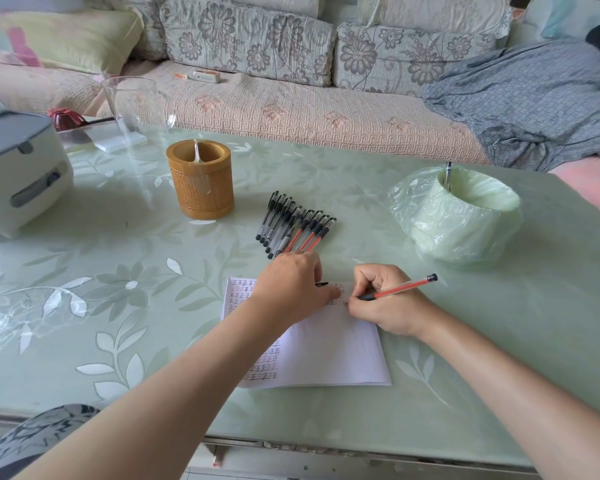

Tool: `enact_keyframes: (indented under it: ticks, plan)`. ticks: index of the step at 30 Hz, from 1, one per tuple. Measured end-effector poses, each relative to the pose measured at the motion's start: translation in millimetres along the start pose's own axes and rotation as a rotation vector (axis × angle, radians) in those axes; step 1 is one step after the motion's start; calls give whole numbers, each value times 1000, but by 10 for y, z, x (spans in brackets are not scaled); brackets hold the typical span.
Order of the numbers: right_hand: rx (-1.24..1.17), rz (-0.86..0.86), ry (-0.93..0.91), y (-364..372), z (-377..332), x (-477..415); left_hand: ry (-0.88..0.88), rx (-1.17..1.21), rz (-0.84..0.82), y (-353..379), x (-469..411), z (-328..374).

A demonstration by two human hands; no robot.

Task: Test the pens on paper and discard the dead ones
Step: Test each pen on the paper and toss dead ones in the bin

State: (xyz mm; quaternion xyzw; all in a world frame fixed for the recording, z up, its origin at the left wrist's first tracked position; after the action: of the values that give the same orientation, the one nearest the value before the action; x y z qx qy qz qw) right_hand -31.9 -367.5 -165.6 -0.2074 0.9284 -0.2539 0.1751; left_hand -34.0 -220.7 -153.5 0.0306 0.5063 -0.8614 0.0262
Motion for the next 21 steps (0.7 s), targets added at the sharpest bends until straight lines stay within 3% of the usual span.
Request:
enact_keyframes:
  ticks: [13, 21]
  plan:
    - [-2, 9, 13, -2, -41, 9, 1, 7, 12, -4, 14, 7]
    - [-269, 181, 118, -123, 55, -3, 62, 1, -145, -34, -12, -31]
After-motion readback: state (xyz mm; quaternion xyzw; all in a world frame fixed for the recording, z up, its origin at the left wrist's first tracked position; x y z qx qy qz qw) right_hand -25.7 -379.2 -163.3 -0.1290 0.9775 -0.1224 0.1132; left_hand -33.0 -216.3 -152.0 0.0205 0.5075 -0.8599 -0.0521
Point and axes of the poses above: each hand's wrist, its own x-axis away from the middle knuckle, its own y-axis out of the palm, z = x × y, the point moved 8 cm from there along -x, towards the middle knuckle, and after that the axes turned 9 degrees about -y, right-handed, at the moved point
